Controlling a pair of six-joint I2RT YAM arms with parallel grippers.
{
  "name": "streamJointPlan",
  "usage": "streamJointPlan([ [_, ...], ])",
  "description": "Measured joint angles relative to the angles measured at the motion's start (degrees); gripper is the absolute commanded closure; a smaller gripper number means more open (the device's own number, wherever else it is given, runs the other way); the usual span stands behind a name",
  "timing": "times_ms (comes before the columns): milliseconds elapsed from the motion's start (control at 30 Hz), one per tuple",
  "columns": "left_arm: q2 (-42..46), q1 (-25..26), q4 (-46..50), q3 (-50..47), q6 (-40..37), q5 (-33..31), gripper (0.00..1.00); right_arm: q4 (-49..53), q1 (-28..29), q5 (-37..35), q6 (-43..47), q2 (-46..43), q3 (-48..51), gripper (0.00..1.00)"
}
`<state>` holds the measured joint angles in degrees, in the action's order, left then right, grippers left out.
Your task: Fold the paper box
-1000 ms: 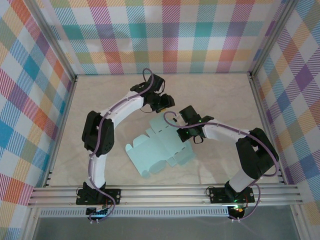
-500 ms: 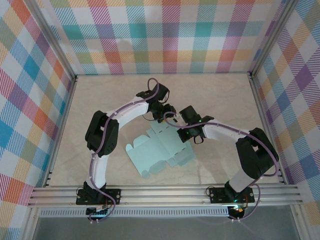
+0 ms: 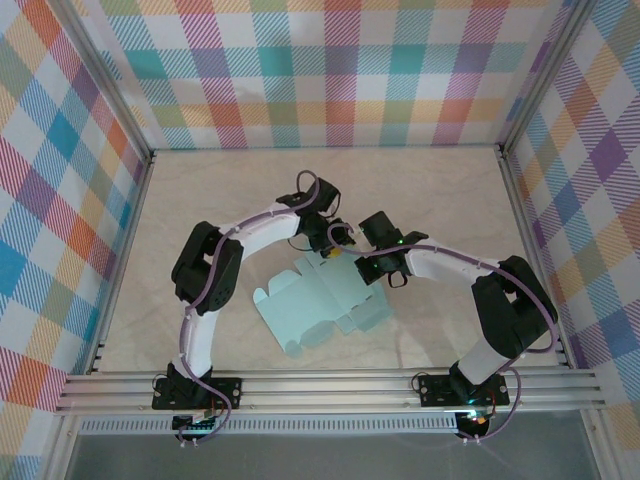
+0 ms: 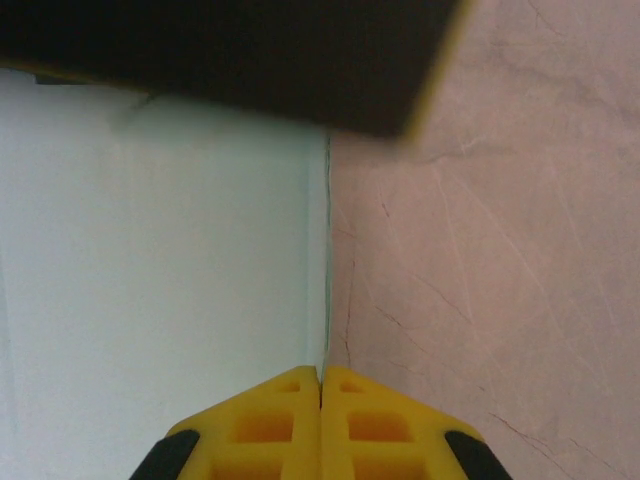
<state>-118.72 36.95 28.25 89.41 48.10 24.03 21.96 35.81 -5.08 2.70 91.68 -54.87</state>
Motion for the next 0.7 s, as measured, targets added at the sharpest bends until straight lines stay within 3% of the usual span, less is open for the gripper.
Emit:
streamJointPlan([
  [133, 0.0, 0.13, -0.31, -0.59, 1.84, 0.61, 0.5, 0.37, -0.09, -0.35, 0.68, 0.0, 0.0, 1.0],
  [700, -0.74, 0.15, -1.22, -0.26, 3.52, 1.9, 0.79, 0.31, 0.07, -2.01, 2.62, 0.0, -0.09, 1.0],
])
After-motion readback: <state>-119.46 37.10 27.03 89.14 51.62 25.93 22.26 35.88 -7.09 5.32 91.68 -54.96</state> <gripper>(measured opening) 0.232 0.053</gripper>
